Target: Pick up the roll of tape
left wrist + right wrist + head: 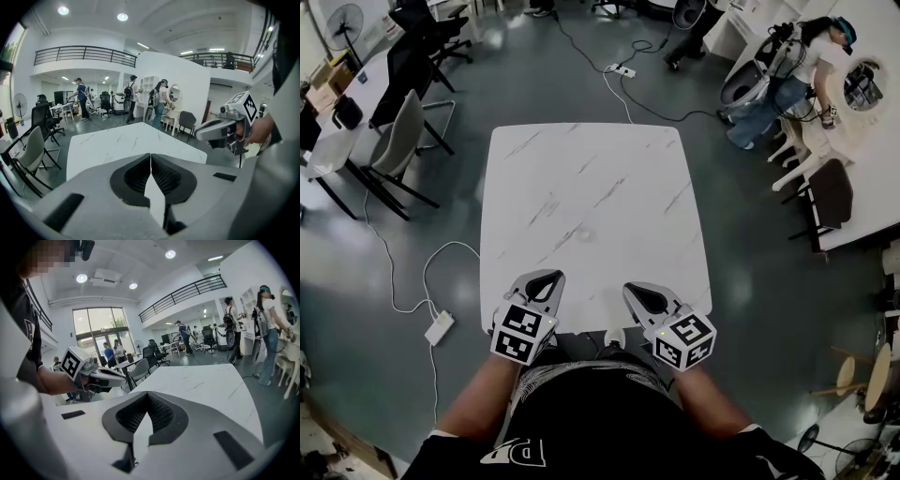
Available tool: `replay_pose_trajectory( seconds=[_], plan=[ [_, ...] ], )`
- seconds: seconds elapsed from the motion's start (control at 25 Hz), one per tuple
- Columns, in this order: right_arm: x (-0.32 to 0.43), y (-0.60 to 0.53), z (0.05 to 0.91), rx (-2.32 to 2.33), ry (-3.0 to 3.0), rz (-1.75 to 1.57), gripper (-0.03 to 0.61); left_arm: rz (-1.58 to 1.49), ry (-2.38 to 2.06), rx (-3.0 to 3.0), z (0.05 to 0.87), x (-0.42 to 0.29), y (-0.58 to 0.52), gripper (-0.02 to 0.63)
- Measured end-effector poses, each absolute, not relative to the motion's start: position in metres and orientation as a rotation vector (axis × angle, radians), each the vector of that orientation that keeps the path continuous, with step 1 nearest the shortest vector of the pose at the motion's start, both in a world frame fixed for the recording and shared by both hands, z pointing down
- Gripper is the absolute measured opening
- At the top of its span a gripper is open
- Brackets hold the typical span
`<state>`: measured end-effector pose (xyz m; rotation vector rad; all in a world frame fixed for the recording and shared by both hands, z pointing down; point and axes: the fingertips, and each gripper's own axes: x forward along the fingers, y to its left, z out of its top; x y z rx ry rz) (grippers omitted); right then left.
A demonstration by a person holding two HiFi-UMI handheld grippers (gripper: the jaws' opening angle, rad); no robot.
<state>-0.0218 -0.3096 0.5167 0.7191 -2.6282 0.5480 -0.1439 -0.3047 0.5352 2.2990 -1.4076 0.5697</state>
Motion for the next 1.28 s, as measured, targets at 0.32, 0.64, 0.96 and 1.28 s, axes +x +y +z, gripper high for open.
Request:
replay_pose_trajectory(
  seconds=[0.32, 0.64, 0.96, 1.28],
  plan=[
    [-0.014, -0.316, 0.528, 0.771, -2.596, 0.581, 0.005, 0.637, -1.34, 2.279, 0.586, -0.136, -0.338, 0.02],
    [0.001, -0.322, 0.528, 0.83, -2.585, 0.612, 0.005, 0.722, -1.261, 2.253, 0.628, -0.119, -0.383, 0.035],
    [0.035, -0.327, 0.535, 0.936, -2.551, 0.661, 0.005, 0.847, -1.225, 2.22, 0.669, -0.107, -0.423, 0.115],
    [0.075, -0.325, 0.538, 1.051, -2.498, 0.694, 0.005, 0.97, -1.234, 2.138, 0.715, -0.115, -0.452, 0.179]
  ],
)
